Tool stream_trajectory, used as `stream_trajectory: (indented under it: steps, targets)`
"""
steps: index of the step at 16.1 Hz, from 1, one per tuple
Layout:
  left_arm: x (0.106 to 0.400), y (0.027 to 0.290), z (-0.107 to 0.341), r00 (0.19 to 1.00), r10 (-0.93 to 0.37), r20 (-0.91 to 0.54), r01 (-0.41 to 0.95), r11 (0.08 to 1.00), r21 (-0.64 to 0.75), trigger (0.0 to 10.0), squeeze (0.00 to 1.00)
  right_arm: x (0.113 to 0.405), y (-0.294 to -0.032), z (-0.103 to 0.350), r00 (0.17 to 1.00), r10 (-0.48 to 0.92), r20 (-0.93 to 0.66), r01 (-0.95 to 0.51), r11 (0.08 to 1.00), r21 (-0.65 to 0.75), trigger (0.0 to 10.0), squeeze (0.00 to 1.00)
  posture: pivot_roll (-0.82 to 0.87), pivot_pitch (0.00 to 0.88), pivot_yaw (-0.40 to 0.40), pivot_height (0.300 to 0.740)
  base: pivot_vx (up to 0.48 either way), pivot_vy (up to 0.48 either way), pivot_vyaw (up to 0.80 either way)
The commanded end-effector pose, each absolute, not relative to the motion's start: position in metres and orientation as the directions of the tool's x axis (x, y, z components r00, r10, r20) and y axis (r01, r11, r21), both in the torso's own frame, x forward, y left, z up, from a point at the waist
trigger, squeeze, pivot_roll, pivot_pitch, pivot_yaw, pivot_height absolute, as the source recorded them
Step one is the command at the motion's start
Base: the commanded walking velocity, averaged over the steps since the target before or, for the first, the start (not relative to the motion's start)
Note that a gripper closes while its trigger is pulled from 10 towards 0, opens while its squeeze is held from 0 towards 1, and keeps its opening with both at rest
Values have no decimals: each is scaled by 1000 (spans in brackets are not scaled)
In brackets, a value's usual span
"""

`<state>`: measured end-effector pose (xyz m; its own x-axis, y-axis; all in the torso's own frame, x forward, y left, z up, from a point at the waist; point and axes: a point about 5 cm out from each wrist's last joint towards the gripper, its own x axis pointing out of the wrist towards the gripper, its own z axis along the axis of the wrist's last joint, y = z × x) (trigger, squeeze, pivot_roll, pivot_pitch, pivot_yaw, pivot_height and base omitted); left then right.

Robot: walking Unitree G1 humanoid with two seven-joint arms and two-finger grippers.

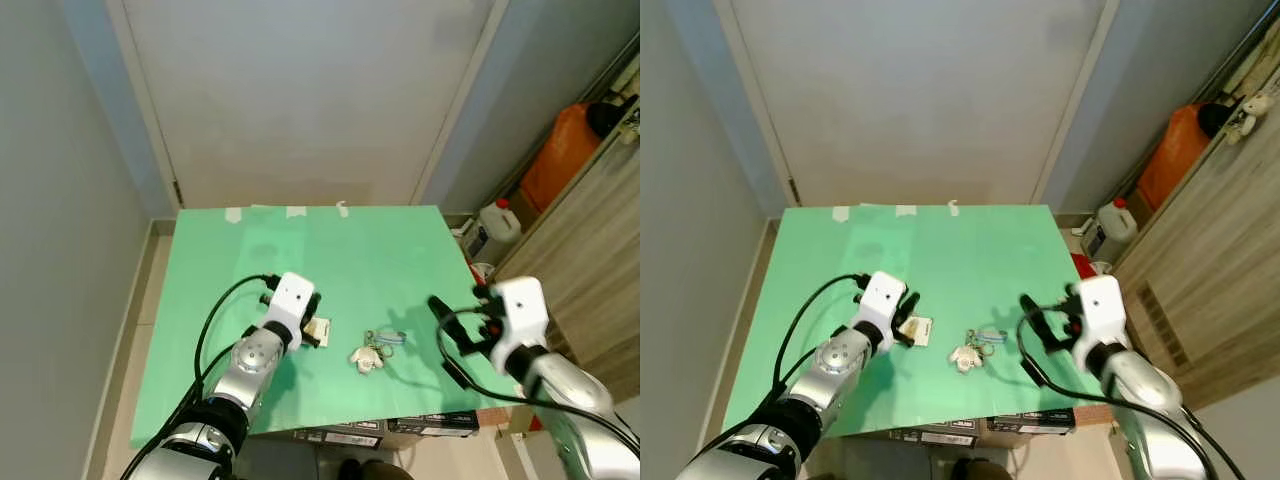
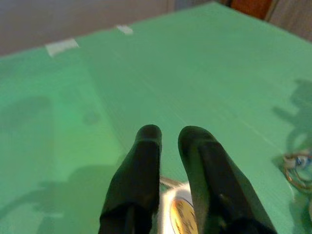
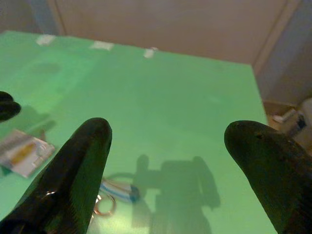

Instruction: Hang keys on a hook

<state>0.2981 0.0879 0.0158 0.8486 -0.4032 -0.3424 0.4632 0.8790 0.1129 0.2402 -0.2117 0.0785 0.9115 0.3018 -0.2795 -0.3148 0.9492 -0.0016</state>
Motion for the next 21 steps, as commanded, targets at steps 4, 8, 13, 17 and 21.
stream_trajectory:
  steps: [4, 8, 13, 17, 21]
  targets:
    - [294, 79, 8, 816, -416, -402, 486, 870, 87, 10000, 1000, 233, -224, 86, 925, 269, -267, -289, 957, -36, 10000, 0, -176, 36, -78, 740, 0, 0, 0]
    - [288, 79, 1, 796, -418, -438, 497, 864, 77, 10000, 1000, 224, -231, 89, 922, 261, -284, -286, 957, -49, 10000, 0, -209, 55, -89, 740, 0, 0, 0]
    - [286, 83, -4, 784, -412, -464, 491, 869, 59, 10000, 0, 214, -237, 92, 914, 260, -312, -293, 954, -65, 10000, 0, -233, 81, -106, 740, 0, 0, 0]
    - [283, 88, -8, 765, -416, -492, 503, 863, 52, 10000, 0, 210, -237, 93, 912, 258, -320, -293, 954, -66, 10000, 0, -245, 87, -103, 740, 0, 0, 0]
    - [281, 87, -11, 734, -443, -515, 532, 846, 31, 10000, 0, 206, -237, 93, 914, 245, -322, -279, 958, -62, 10000, 0, -248, 86, -93, 740, 0, 0, 0]
